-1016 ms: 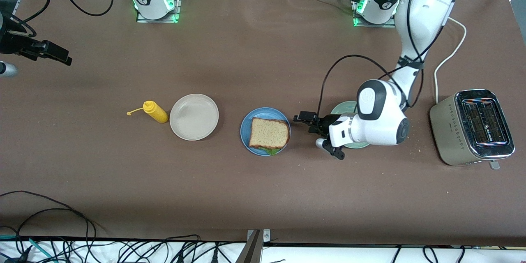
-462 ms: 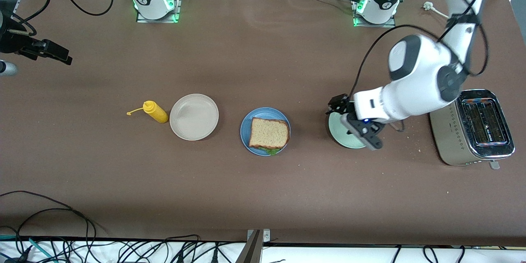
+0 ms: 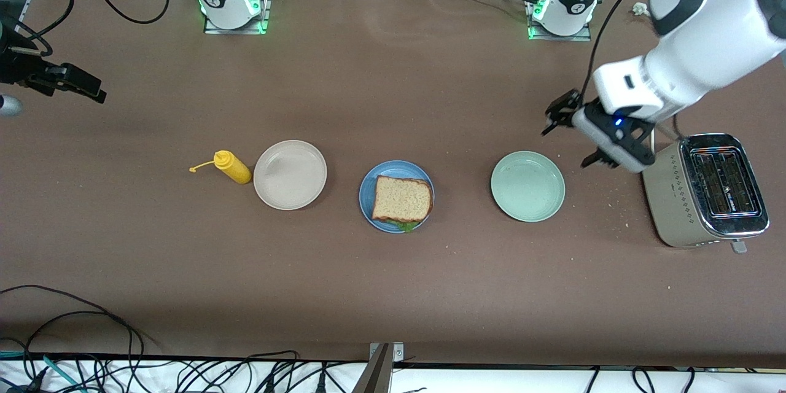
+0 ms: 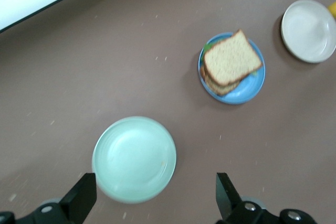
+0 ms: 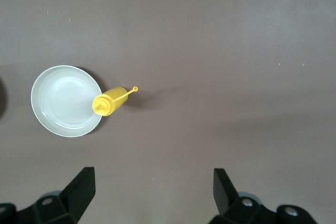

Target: Make sandwich in blue plate with both arms

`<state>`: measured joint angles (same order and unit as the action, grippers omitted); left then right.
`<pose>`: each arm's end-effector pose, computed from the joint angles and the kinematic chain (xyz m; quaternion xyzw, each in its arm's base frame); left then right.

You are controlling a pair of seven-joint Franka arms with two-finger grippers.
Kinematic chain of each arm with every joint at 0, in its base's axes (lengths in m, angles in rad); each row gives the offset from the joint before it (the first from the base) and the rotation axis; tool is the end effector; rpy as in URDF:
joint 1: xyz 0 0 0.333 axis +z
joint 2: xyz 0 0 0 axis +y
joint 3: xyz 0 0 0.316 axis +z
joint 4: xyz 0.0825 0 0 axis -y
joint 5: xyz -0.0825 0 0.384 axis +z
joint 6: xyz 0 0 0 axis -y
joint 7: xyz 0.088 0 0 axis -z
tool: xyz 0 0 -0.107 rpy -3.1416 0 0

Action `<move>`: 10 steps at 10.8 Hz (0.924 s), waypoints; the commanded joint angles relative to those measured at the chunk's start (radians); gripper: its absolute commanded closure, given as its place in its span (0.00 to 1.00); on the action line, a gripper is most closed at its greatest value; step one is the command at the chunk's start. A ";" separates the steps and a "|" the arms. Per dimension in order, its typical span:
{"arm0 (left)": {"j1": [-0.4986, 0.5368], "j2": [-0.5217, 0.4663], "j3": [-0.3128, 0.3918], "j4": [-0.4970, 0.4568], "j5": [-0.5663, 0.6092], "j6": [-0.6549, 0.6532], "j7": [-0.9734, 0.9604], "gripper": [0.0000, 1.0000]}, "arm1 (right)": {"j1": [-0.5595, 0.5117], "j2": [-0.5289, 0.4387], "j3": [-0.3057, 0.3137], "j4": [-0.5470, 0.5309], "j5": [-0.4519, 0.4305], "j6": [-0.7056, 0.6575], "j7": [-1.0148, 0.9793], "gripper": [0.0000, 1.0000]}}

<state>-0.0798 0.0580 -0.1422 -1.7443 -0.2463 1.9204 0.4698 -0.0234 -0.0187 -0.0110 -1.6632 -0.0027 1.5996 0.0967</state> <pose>0.5758 -0.1457 0.5425 0.9436 -0.3023 0.0733 0.1136 0.5484 -0.0192 0.5936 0.9976 -0.0654 -0.0224 0.0019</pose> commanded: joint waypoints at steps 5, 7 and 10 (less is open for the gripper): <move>0.005 -0.196 0.016 0.075 0.272 -0.404 -0.342 0.00 | -0.003 -0.020 -0.009 -0.033 0.026 0.010 -0.009 0.00; -0.002 -0.130 0.021 0.176 0.312 -0.516 -0.491 0.00 | -0.003 -0.018 -0.009 -0.033 0.027 0.010 -0.011 0.00; -0.064 -0.072 0.156 0.267 0.305 -0.584 -0.588 0.00 | -0.003 -0.018 -0.009 -0.033 0.026 0.014 -0.011 0.00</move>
<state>-0.0854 -0.0906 -0.0831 -1.5767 0.0339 1.3927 -0.0610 -0.0244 -0.0191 -0.0171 -1.6798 0.0041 1.6055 0.0966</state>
